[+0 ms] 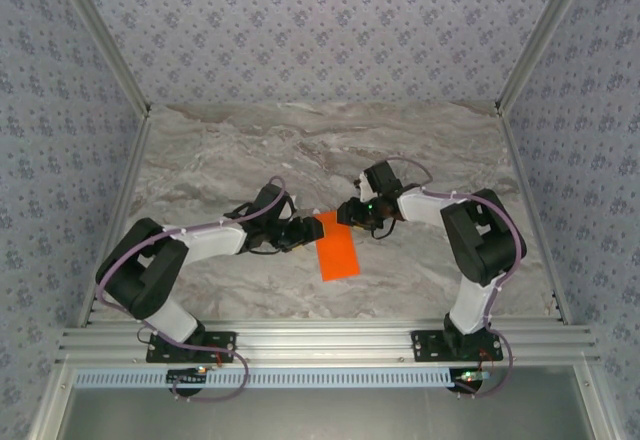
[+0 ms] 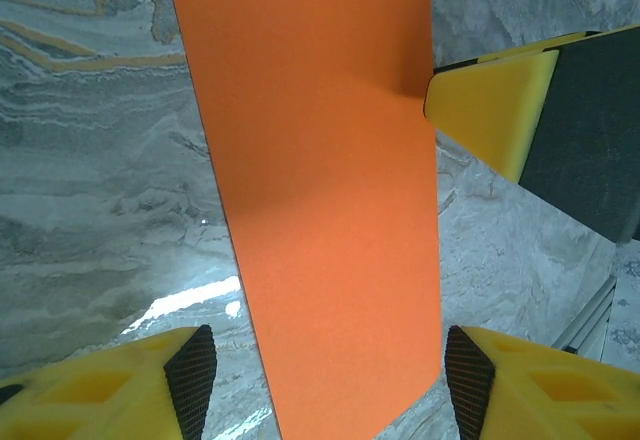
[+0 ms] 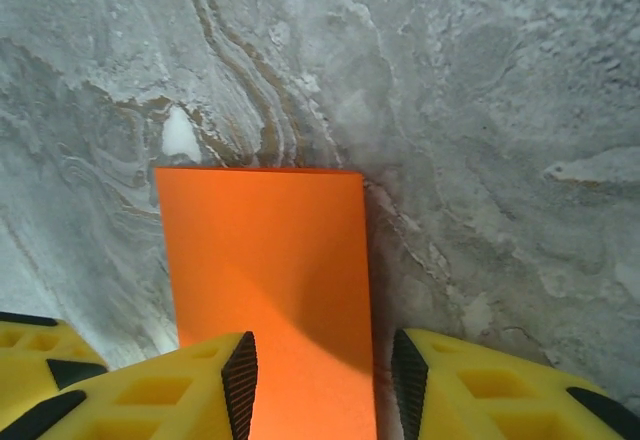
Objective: Fold a paper plane with a square sheet of paper (fold left side to right side)
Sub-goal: Third fold the triangle at the center of the table.
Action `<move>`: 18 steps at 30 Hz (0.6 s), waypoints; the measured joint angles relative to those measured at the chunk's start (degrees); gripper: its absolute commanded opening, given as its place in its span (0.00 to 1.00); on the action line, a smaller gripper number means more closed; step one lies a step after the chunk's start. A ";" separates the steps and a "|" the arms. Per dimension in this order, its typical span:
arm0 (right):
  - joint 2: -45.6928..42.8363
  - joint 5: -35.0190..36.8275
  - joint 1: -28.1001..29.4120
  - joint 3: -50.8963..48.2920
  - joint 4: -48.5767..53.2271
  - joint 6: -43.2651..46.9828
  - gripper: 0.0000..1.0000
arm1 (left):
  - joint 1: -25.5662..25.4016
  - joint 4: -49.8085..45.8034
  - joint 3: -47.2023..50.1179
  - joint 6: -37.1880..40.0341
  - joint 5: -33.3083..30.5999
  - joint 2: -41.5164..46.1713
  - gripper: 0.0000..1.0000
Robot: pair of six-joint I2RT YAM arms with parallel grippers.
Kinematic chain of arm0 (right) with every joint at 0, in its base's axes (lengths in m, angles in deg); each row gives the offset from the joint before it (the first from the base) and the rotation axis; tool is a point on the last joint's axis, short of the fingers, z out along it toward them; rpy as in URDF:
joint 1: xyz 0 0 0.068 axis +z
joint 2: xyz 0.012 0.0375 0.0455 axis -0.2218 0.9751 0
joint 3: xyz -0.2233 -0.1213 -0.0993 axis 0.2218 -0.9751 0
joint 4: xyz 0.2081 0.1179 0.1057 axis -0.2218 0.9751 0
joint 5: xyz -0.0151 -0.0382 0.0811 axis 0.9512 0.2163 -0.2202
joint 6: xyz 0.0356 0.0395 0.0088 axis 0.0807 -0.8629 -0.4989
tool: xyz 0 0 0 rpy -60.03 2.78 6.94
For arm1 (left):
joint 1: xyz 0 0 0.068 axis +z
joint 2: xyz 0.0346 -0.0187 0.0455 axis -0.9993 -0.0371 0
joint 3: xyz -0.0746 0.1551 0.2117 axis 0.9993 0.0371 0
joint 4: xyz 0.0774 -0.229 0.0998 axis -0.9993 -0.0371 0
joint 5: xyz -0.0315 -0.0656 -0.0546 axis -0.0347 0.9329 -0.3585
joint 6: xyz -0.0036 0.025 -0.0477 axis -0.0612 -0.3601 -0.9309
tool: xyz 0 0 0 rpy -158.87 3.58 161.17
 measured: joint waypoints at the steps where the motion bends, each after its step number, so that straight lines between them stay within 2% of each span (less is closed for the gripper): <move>1: 0.02 0.04 0.04 0.07 0.02 0.13 0.43 | 0.00 0.00 0.00 -0.07 0.00 0.00 0.64; 6: 0.00 0.46 0.04 0.20 0.63 1.33 0.42 | 0.00 -0.33 -0.02 -0.24 -0.04 0.00 0.64; 11: -1.49 1.18 0.26 0.37 2.32 2.80 0.47 | 0.00 -2.08 -0.37 -0.20 -0.33 0.00 0.64; 18: -3.65 1.49 1.95 1.99 3.43 3.52 0.44 | 0.00 -3.56 -1.16 0.35 -0.96 0.13 0.64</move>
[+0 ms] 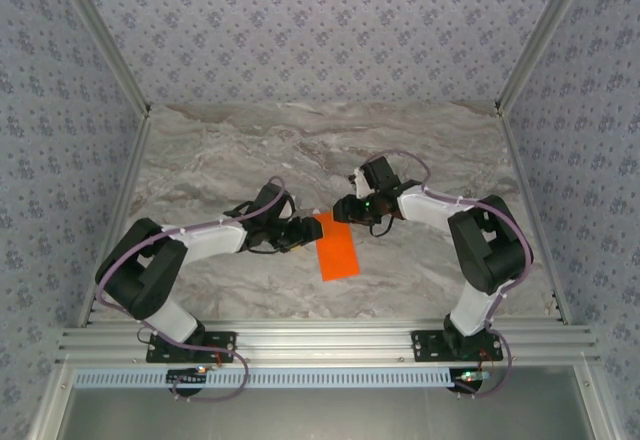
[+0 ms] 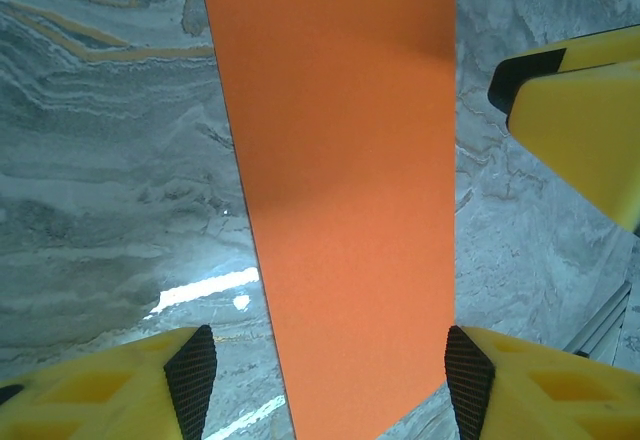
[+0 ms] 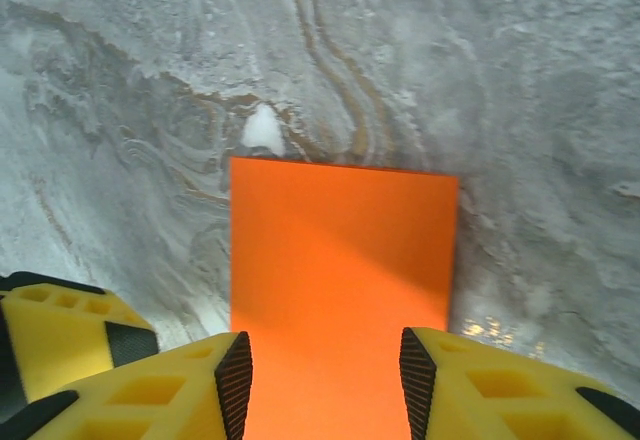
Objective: Fold a paper plane with a square sheet of paper (fold left side to right side)
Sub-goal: Third fold the triangle at the center of the table.
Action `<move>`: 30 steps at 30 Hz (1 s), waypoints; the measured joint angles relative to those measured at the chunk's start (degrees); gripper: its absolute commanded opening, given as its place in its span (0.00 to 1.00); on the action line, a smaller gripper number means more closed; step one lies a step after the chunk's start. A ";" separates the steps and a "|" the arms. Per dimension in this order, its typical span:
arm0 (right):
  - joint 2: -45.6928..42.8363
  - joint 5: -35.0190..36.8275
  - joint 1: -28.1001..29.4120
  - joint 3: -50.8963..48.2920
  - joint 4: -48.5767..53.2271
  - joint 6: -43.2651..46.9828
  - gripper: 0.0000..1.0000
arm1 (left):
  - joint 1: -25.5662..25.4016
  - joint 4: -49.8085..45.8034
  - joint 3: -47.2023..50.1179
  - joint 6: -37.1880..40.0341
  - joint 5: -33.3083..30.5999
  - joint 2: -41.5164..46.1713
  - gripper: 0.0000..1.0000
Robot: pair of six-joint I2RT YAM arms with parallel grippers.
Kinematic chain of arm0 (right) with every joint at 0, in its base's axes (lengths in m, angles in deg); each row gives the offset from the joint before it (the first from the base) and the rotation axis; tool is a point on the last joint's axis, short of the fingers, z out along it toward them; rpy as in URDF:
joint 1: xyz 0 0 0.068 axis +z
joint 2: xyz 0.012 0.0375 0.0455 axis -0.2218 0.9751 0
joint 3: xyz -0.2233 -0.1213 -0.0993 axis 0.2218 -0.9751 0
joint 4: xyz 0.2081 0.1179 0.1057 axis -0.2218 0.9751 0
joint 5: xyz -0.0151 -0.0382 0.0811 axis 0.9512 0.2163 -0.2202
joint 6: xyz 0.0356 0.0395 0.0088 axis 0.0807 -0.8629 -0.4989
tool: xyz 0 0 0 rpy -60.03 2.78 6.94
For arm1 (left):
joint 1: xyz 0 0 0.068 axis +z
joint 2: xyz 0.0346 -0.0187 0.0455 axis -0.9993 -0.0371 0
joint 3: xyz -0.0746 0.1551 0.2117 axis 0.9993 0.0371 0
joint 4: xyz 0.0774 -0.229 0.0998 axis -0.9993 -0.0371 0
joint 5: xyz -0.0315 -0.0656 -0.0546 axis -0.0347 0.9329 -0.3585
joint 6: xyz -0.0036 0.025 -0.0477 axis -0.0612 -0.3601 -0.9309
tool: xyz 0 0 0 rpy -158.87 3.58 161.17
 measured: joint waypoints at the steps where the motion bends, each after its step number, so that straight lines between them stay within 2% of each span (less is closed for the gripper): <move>1: 0.00 -0.02 0.20 0.02 0.02 0.00 0.43 | 0.00 -0.09 0.00 0.07 -0.02 0.00 0.64; 14: 4.09 0.66 0.26 0.46 0.48 0.24 0.42 | -0.76 -1.16 -1.73 0.09 -0.13 -0.42 0.65; 30: 4.31 0.39 -1.40 -0.13 0.09 1.97 0.39 | -3.17 -2.67 -5.68 0.07 -0.17 -5.40 0.65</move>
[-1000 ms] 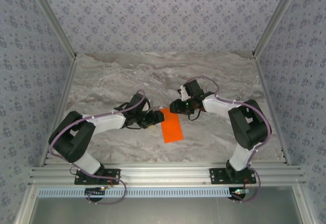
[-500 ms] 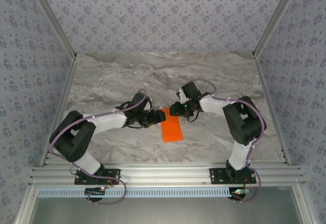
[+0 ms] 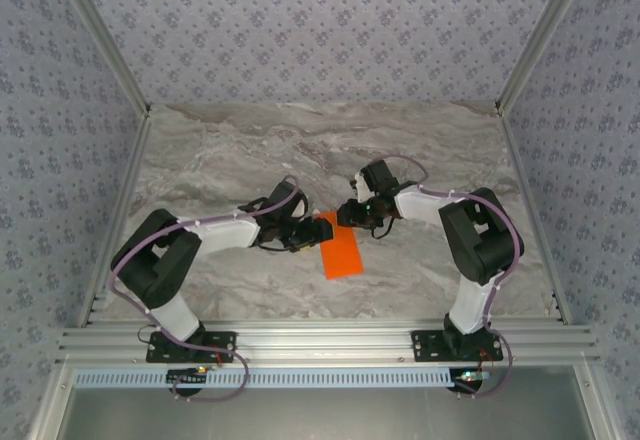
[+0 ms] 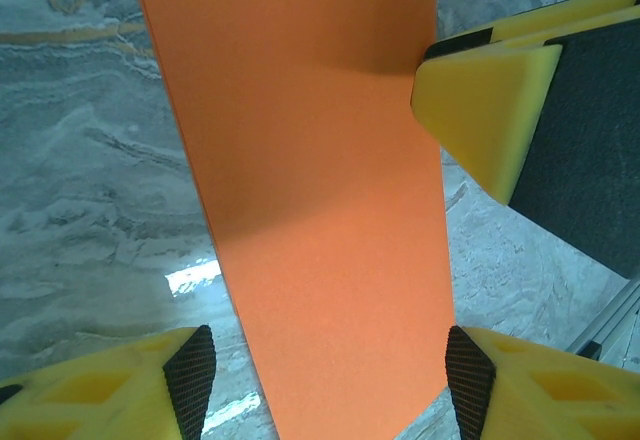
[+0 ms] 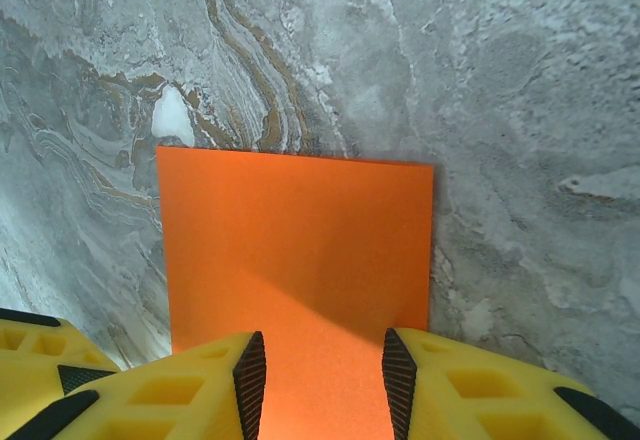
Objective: Fold a paper plane with a square sheet of paper (fold left side to right side)
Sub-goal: Third fold the triangle at the center of the table.
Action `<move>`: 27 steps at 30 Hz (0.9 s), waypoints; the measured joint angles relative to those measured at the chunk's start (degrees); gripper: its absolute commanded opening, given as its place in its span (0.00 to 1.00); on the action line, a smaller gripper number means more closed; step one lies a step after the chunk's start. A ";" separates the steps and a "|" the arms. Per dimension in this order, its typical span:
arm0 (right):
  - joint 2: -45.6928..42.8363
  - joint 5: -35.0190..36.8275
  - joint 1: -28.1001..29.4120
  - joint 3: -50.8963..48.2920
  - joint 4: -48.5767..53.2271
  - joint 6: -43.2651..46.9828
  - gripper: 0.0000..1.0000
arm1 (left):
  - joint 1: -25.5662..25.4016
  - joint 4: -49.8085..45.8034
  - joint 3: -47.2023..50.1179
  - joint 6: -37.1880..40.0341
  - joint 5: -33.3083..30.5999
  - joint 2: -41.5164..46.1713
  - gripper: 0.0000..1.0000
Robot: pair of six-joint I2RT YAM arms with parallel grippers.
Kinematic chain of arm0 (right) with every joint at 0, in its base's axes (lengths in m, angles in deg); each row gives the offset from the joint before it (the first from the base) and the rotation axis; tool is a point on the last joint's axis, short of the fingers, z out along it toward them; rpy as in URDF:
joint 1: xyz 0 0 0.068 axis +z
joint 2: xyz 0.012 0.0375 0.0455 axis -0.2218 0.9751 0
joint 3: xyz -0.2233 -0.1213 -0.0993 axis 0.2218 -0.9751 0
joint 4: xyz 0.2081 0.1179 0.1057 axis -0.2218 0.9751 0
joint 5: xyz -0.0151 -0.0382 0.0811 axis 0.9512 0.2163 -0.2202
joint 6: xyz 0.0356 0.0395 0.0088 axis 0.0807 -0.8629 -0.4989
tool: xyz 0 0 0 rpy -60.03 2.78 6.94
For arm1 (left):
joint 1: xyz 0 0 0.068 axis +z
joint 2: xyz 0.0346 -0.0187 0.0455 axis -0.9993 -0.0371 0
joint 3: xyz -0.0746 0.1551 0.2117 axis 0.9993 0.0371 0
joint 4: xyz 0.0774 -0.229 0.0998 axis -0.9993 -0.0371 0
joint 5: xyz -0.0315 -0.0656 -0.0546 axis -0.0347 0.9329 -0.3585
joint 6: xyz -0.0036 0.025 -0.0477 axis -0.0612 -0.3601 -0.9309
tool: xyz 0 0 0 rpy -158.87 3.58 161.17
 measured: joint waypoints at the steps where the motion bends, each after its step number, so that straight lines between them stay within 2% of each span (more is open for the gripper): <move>1: 0.00 -0.11 -0.02 -0.04 -0.04 0.00 0.39 | -0.09 -0.28 -0.09 -0.02 -0.02 -0.02 0.64; 20: 0.11 -0.98 -0.20 -0.15 -0.52 -0.02 0.39 | -2.97 -5.68 -3.32 -1.73 -0.70 -2.78 0.64; 27: 0.24 -1.09 -0.22 -0.15 -0.70 -0.02 0.39 | -3.52 -6.25 -3.58 -2.60 -0.85 -3.28 0.58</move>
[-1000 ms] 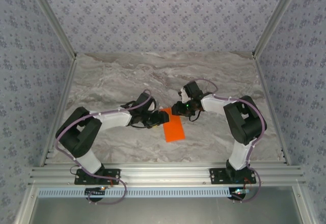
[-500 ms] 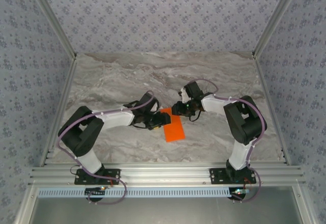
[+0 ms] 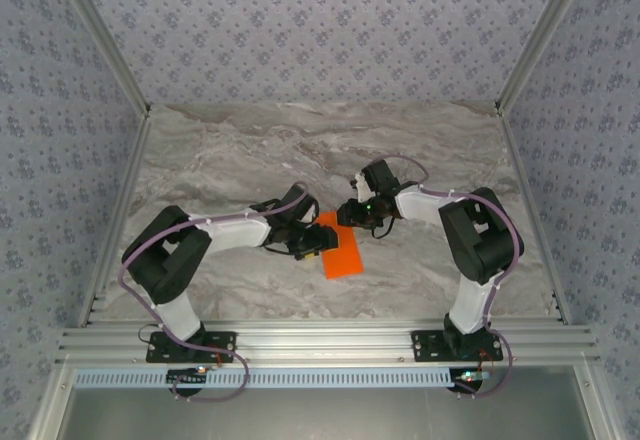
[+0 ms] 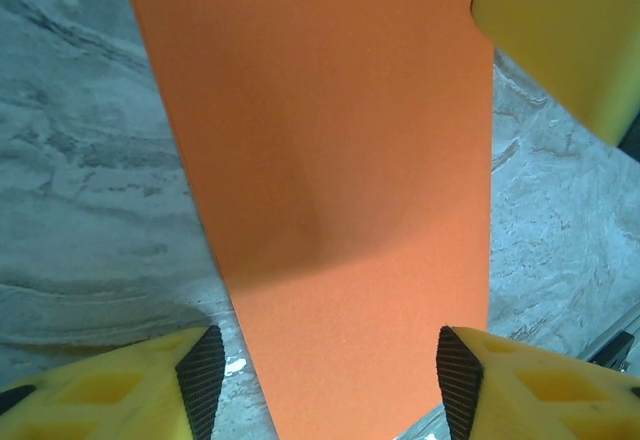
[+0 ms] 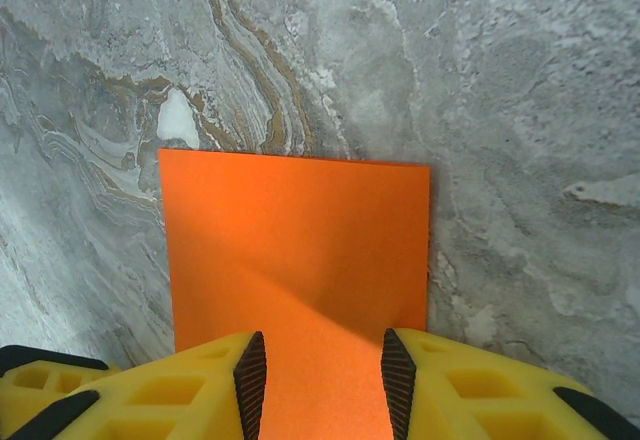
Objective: Fold a paper plane with a square sheet of paper (fold left side to right side)
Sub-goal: Third fold the triangle at the center of the table.
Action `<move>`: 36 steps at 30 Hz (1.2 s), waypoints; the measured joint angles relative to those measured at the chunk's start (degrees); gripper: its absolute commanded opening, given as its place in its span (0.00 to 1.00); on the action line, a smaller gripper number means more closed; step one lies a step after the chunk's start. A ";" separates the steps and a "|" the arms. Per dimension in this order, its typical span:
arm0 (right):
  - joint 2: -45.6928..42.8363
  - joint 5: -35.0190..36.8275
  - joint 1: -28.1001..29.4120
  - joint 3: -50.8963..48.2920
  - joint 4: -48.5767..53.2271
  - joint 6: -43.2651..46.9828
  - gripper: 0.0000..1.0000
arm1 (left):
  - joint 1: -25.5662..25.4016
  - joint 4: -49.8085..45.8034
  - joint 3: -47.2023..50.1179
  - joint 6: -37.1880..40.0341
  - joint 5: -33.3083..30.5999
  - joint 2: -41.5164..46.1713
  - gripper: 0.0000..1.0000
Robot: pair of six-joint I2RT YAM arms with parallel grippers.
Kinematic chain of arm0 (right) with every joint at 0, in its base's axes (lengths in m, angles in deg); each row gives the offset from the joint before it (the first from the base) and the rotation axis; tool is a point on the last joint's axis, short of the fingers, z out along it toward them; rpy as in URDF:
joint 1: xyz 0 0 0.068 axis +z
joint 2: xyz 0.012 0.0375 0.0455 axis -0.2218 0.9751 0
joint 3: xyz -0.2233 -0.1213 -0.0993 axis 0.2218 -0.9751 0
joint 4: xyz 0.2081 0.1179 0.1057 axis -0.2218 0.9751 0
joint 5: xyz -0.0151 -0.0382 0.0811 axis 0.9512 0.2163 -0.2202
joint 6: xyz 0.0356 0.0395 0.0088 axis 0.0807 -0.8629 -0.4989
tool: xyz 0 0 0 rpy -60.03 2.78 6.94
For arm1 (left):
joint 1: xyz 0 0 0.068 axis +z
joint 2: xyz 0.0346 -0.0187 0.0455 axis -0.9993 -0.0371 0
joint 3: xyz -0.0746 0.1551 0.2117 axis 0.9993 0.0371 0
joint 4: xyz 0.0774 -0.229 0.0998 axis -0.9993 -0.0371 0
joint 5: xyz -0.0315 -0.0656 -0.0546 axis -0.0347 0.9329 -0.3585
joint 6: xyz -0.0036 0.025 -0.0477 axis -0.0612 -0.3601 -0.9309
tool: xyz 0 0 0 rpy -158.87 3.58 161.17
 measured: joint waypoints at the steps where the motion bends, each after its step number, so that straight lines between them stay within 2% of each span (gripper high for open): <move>1: 0.00 0.00 0.02 0.00 -0.04 0.00 0.39 | 0.00 -0.04 0.00 -0.02 -0.02 -0.09 0.57; 23: 0.11 -0.31 0.02 0.00 -0.26 -0.02 0.39 | -0.11 0.22 -0.04 -2.64 -0.22 -0.39 0.53; 36: 0.11 -0.28 0.02 0.00 -0.28 -0.02 0.39 | -1.31 3.56 -0.04 -4.02 0.72 -0.72 0.51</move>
